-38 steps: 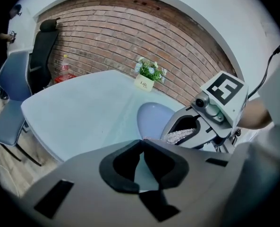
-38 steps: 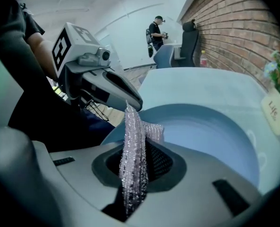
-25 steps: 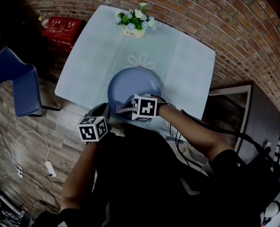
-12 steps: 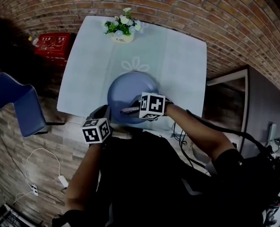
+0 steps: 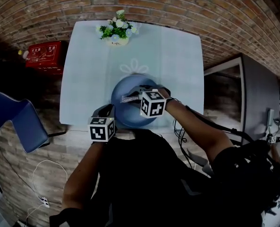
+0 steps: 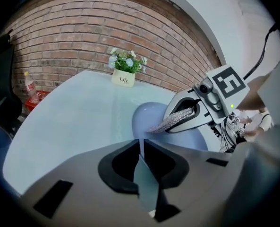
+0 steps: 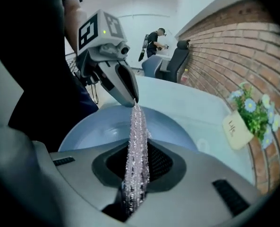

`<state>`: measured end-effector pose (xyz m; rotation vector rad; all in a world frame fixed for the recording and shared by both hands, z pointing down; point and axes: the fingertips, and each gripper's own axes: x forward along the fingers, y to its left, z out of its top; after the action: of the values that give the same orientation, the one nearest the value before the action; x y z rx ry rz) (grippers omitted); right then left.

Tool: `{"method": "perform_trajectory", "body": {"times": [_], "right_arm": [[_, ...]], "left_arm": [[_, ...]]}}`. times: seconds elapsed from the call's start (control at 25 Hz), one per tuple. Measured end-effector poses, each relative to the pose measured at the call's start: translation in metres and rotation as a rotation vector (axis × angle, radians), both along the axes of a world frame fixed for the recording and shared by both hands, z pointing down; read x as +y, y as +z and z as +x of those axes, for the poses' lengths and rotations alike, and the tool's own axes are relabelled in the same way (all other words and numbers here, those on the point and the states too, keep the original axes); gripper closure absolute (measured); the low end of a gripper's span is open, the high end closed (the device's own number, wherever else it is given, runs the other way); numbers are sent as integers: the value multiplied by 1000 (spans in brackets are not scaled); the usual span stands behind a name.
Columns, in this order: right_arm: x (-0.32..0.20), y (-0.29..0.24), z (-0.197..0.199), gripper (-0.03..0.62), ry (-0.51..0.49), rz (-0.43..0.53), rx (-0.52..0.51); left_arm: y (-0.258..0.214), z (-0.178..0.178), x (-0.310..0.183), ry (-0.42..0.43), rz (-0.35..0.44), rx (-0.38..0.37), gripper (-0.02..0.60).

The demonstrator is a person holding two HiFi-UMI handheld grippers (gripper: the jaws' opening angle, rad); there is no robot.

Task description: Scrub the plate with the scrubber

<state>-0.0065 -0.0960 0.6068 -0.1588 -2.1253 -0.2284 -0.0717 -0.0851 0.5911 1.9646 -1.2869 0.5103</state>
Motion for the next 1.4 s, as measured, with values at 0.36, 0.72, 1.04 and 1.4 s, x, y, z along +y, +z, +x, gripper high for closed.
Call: {"method": "perform_trajectory", "body": {"times": [0.36, 0.72, 1.04, 1.4], "right_arm": [[-35, 23, 7, 526, -71, 193, 110], [-51, 26, 22, 526, 161, 136, 127], [-53, 28, 46, 526, 471, 83, 140], [-42, 28, 68, 526, 815, 6, 144]], "left_arm": [[7, -1, -5, 76, -30, -6, 541], [10, -3, -7, 97, -40, -25, 538], [11, -1, -6, 183, -24, -89, 528], [12, 2, -7, 260, -49, -66, 509]]}}
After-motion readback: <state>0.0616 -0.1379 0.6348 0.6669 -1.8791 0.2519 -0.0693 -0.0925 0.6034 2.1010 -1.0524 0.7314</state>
